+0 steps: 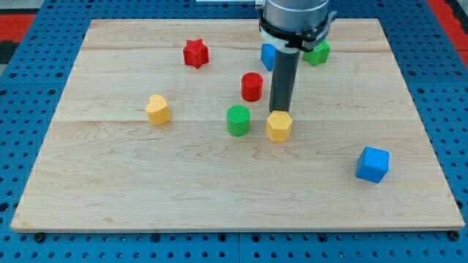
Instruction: Push the yellow hexagon closer to the blue cube
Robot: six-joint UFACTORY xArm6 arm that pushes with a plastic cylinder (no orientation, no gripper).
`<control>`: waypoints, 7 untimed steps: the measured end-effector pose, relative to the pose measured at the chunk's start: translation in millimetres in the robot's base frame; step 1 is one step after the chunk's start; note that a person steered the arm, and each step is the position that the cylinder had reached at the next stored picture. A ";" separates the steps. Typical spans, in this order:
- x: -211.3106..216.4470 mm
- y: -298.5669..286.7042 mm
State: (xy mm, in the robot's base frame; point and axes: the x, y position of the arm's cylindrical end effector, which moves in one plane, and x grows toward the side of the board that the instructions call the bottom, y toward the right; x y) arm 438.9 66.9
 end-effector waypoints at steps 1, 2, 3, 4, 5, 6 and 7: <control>31.1 -5.8; 36.8 -32.5; 42.9 -67.2; 72.7 -49.7; 92.1 -17.9; 86.1 -21.7; 71.1 -41.7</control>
State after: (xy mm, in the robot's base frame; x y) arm 510.0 25.2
